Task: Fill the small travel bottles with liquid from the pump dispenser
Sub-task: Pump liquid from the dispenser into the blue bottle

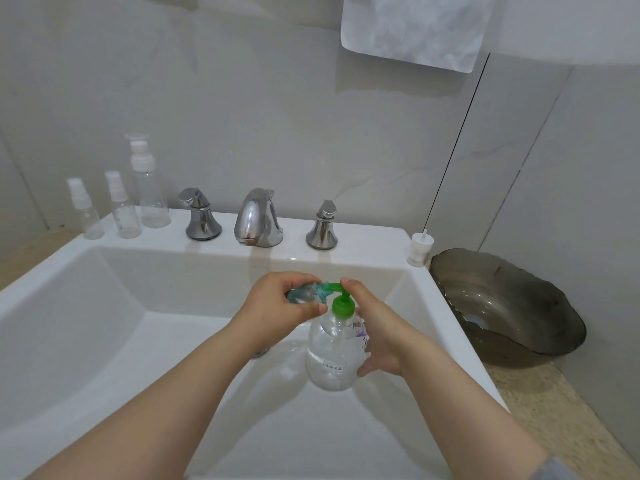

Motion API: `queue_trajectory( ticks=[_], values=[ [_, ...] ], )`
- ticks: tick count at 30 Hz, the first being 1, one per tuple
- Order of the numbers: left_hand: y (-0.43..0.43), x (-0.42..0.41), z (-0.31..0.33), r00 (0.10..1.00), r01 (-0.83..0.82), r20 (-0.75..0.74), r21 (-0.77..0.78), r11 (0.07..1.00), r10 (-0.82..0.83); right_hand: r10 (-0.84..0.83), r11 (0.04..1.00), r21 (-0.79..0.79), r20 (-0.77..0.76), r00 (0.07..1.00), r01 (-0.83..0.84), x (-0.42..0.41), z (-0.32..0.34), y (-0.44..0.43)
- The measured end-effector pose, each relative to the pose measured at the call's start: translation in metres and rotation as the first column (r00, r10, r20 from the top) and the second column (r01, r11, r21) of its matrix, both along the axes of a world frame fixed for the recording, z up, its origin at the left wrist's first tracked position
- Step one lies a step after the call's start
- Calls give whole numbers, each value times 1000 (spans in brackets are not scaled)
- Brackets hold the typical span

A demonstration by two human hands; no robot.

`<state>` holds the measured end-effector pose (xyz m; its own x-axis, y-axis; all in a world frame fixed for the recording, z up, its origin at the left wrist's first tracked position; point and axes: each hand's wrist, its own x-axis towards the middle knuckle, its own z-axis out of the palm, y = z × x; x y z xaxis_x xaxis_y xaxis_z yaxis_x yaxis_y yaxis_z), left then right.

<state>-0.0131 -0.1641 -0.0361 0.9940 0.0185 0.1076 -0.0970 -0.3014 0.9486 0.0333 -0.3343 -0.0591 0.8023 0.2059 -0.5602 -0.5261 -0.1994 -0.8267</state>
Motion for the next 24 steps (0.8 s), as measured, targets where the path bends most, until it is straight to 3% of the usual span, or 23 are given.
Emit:
queue_trajectory(
  ticks=[9,24],
  values=[
    [-1,-2,1,1000,-14,18,107,994,12,24,1000,15,6,1000,-24,2,-1,-5],
    [-1,-2,6,994,-51,103,127,991,38,40,998,-38,-23,999,-41,0,3,4]
  ],
)
